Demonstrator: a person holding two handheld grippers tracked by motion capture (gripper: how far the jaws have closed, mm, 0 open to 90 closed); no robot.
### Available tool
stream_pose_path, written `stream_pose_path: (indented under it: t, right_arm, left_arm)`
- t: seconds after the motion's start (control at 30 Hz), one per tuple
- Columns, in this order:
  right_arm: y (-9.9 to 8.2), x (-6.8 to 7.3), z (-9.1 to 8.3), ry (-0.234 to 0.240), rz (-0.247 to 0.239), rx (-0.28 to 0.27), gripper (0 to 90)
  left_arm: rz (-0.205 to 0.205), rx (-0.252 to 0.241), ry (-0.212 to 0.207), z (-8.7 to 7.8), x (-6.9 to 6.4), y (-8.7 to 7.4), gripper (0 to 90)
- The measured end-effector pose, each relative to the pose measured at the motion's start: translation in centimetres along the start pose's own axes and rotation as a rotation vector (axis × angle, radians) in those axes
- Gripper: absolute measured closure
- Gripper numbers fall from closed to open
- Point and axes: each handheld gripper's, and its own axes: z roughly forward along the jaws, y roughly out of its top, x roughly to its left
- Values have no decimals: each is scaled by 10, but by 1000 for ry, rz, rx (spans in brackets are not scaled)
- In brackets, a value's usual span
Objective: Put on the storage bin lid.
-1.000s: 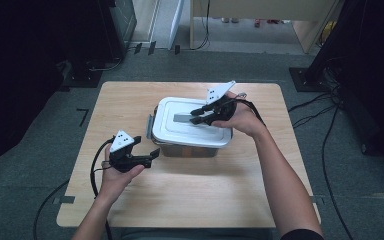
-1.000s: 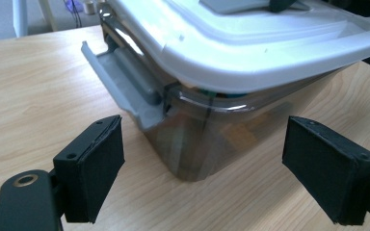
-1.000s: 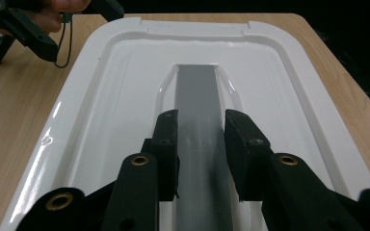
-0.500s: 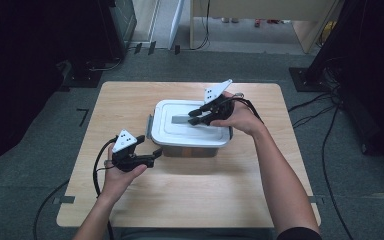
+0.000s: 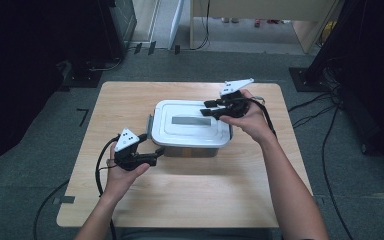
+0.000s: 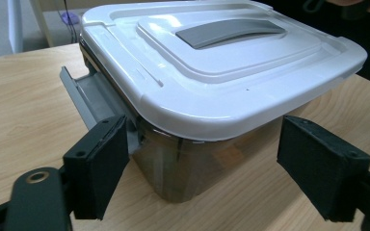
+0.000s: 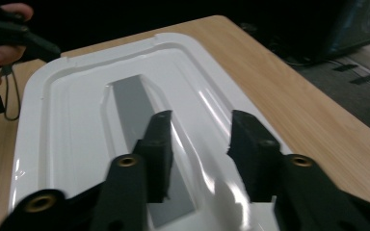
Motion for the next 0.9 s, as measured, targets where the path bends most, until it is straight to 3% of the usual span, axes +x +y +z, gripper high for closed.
stream_pose_path:
  t: [0.1,0.17,0.27,0.33,0.63,0.9]
  right_arm:
    - [-11,-1,-19,-146,68,-7,749]
    - [-19,-2,-30,-235,150,-33,777]
    - [-35,-4,-40,-322,264,-67,815]
    - [-42,-4,-41,-371,291,-71,837]
    - [-60,-9,-38,-460,357,-81,874]
    - [-66,-8,-28,-476,408,-80,875]
  left_arm:
    - [-2,0,-2,2,-1,0,236]
    - [-6,1,0,3,-1,0,236]
    - [-2,3,-1,4,-3,-1,237]
    - [-3,3,-2,5,-3,-1,237]
    - [-13,3,4,5,-1,-3,237]
    - [-17,18,3,8,-2,-6,245]
